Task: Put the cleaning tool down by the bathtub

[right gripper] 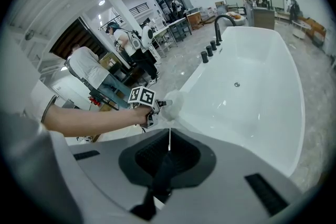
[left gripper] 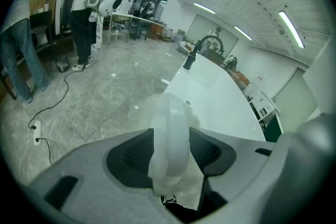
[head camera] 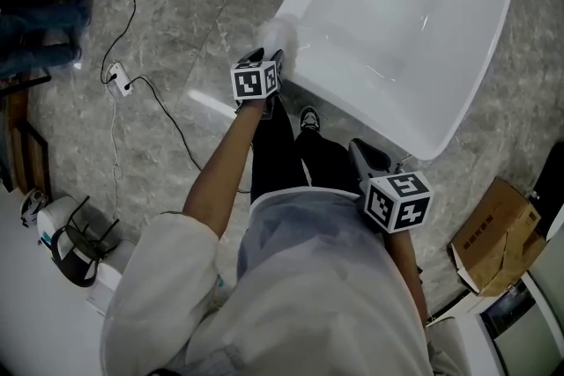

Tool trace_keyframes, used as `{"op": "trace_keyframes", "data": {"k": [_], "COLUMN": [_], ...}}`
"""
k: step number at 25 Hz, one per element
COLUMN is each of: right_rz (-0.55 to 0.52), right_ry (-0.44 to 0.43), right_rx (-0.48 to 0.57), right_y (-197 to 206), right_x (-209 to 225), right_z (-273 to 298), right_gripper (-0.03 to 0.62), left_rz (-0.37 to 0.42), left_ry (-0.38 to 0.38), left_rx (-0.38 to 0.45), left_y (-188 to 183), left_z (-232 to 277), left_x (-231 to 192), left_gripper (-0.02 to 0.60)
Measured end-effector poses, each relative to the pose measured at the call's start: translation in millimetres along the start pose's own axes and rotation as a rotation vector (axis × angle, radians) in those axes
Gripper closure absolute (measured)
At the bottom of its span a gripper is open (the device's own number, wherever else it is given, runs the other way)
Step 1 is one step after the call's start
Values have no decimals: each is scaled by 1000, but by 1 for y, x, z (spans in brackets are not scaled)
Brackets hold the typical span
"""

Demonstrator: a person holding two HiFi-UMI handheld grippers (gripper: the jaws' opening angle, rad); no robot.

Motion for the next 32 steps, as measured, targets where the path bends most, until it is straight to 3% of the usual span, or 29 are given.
{"op": "trace_keyframes", "data": {"k": [32], "right_rz": [-95], "right_ry": [-61], "right_rx": [68], "right_y": [-17], "right_x": [-17], "right_z": [-10], "right_gripper": [582], "left_rz": [0], "left_ry": [32], "left_rx": [47], "left_y": [6], "left_z": [-57], "left_x": [6], "left_gripper": [394]}}
Point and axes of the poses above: the fingertips, and each gripper's own axes: z forward along the fingers, x to its right, y out of its underside, the point moved 8 cm from there along -z, backward along the fingers, and after that the axes turned 12 degrees about -z, right-handed, at the moved point
